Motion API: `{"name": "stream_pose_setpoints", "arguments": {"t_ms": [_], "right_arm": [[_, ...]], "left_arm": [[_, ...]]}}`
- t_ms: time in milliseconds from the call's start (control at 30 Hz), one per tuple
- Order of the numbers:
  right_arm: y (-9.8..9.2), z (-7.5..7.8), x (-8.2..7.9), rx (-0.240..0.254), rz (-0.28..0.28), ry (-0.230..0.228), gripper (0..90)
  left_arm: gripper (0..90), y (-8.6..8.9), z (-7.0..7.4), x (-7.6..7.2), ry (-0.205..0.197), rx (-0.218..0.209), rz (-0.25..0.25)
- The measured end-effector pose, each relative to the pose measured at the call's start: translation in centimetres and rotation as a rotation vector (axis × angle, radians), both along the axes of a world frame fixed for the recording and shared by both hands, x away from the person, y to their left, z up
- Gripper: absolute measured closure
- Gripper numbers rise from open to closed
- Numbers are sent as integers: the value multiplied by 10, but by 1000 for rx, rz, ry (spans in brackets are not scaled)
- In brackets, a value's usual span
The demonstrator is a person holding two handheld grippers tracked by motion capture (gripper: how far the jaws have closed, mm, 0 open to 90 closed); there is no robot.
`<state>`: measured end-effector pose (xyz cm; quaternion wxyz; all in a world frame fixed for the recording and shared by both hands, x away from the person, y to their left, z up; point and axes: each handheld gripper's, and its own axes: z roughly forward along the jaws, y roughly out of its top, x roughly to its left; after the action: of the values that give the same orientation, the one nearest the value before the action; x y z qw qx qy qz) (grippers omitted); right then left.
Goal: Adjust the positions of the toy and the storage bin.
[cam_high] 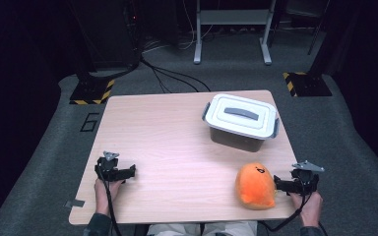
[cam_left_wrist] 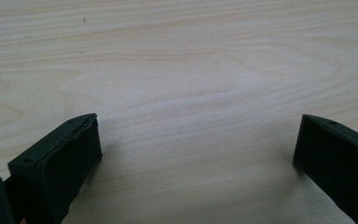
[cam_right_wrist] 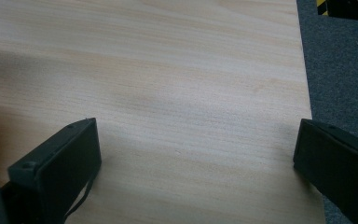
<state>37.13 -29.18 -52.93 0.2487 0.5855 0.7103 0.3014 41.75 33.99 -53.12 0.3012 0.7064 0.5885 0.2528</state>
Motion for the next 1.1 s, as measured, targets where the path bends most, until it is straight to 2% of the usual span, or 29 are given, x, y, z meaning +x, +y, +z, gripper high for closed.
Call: {"name": "stream_pose_setpoints", "arguments": {"t_ms": [100, 300, 367, 433, 500, 567, 700, 800, 1100], "right_arm": [[0, 0, 0, 0, -4, 0, 1], [-1, 1, -1, -1, -3, 7, 1], [-1, 1, -1, 10, 0, 11, 2], [-2, 2, -1, 11, 6, 6, 2], [-5, 4, 1, 22, 4, 9, 1], [-6, 6, 2, 24, 8, 9, 2], [-8, 19, 3, 38, 20, -9, 2], [-7, 31, 5, 30, 35, -24, 3], [-3, 48, 8, 29, 65, -41, 5]], "left_arm": [[8, 0, 0, -1, 6, -2, -5], [12, -2, 1, -2, 5, -6, -46], [25, -1, 1, -1, -3, -27, -51], [28, -1, 2, -1, -3, -33, -52], [28, -3, 4, 0, 14, -31, -79], [28, -5, 5, 1, 7, -38, -78], [30, -10, 14, 5, -2, -51, -99], [35, -18, 21, 9, 3, -46, -132], [47, -34, 34, 16, -9, -33, -187]]}}
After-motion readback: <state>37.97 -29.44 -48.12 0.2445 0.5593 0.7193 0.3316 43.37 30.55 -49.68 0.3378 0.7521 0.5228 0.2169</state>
